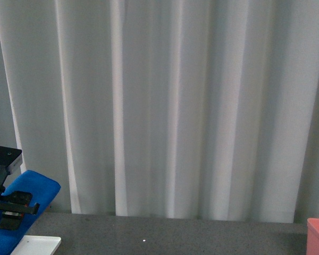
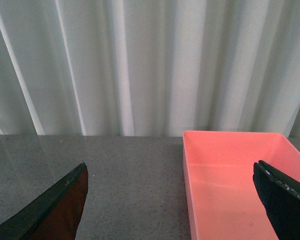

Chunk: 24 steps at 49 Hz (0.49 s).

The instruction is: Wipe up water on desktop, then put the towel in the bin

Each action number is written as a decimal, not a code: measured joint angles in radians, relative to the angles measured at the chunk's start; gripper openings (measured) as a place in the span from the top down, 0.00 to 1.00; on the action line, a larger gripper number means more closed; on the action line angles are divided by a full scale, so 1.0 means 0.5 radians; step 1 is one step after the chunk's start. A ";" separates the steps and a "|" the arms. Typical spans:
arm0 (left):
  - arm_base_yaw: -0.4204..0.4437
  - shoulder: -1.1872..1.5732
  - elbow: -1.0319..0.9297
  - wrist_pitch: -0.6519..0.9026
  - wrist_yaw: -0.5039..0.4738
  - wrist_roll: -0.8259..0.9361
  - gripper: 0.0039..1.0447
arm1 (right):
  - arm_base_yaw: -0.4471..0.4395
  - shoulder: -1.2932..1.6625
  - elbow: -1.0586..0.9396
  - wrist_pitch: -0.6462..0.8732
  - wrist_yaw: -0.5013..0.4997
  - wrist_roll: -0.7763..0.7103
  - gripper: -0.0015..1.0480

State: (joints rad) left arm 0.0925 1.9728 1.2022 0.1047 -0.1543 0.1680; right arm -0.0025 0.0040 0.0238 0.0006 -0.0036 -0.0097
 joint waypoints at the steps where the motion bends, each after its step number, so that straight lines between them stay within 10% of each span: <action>1: 0.000 0.000 -0.002 0.001 -0.001 -0.002 0.49 | 0.000 0.000 0.000 0.000 0.000 0.000 0.07; 15: 0.021 -0.025 -0.021 0.011 0.035 -0.024 0.94 | 0.000 0.000 0.000 0.000 0.000 0.000 0.07; 24: -0.005 -0.140 -0.112 0.012 0.185 -0.035 0.96 | 0.000 0.000 0.000 0.000 0.000 0.000 0.07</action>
State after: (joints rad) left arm 0.0898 1.9030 1.1461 0.1108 -0.0620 0.1505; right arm -0.0025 0.0040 0.0238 0.0006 -0.0036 -0.0097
